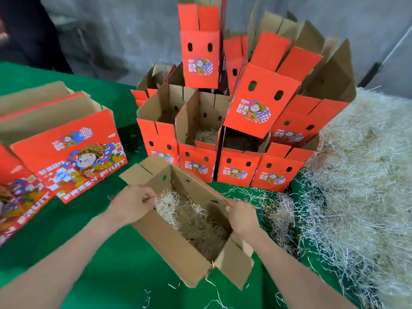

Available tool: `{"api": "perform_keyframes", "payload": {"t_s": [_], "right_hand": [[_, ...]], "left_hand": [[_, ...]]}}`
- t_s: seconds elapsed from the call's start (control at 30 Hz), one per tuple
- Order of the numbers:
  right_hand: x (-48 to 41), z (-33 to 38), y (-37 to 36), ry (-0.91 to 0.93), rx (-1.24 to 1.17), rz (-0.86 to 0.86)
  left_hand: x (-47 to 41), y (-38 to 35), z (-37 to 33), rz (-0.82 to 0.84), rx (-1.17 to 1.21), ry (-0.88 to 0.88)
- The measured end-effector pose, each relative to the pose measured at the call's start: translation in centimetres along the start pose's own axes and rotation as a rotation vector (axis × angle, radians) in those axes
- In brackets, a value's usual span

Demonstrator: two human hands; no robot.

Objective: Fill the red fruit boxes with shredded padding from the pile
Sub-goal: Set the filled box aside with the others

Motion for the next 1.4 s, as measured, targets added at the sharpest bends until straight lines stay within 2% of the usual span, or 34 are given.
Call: {"api": "perform_keyframes", "payload": {"t_s": [0.07,0.13,0.17,0.23,0.3,0.37,0.43,0.5,0.6,0.63,0.7,0.83,1.0,1.13,1.27,1.4], "right_hand": [[-0.5,1.0,0.0,0.012,-0.182,-0.034],[-1.0,0.8,0.4,-0.118,-0.360,-0.046],[-1.2,0.4,0.4,-0.216,-0.438,-0.028],[-1.0,-0.4,0.1,-0.355,-0.614,0.062],[-0.7,-0.8,-0.4,-0.406,-0.817,0.192],[-0.6,-0.7,-0.7,-0.353,-0.979,0.319],[-0.9,-0.3,-0.3,-0.181,-1.044,0.325],[-0.3,0.7,0.8,0.041,-0.907,0.340],[0.3,2.7,1.3,0.410,-0.338,0.404],[0.5,3.2,1.1,0.475,-0.151,0.377],[0.5,3.9,1.5,0.492,-0.033,0.254],[-0.2,5.2,5.5,0.522,-0.312,0.008],[-0.5,8.2,14.0,0.608,-0.614,-0.281],[-0.5,11.4,18.9,0.658,-0.792,-0.507],[-1.1,13.4,21.8,0.608,-0.909,-0.695],[-2.9,14.4,24.4,0.516,-0.915,-0.830]], "left_hand": [[0.4,0.5,1.2,-0.195,-0.040,0.088],[1.0,0.1,1.9,-0.409,-0.090,0.207],[1.5,-0.3,2.0,-0.498,-0.030,0.271],[2.5,-1.3,2.2,-0.603,0.265,0.438],[3.1,-2.8,2.4,-0.553,0.783,0.629],[3.2,-3.6,1.8,-0.389,1.300,0.730],[3.7,-3.5,0.6,-0.217,1.425,0.734],[4.4,-3.7,-0.8,-0.085,1.428,0.655],[5.8,-4.5,-3.6,0.088,1.238,0.607],[6.2,-4.8,-4.4,0.100,1.176,0.614],[6.6,-4.4,-5.6,0.024,1.108,0.622],[7.2,0.3,-7.0,-0.197,1.102,0.519],[7.3,10.1,-10.4,-0.528,1.166,0.136],[5.0,16.7,-13.4,-0.562,1.187,-0.058],[1.5,21.0,-15.4,-0.540,1.150,-0.126],[-2.7,24.1,-16.5,-0.481,1.094,-0.172]]}}
Point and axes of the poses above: each hand's wrist, its own x-axis away from the middle knuckle, its own y-axis out of the back of the hand, z = x × y, the point moved 3 cm from there along -x, towards the middle knuckle, and after that the axes turned 5 degrees about -x, right-handed, at the moved point
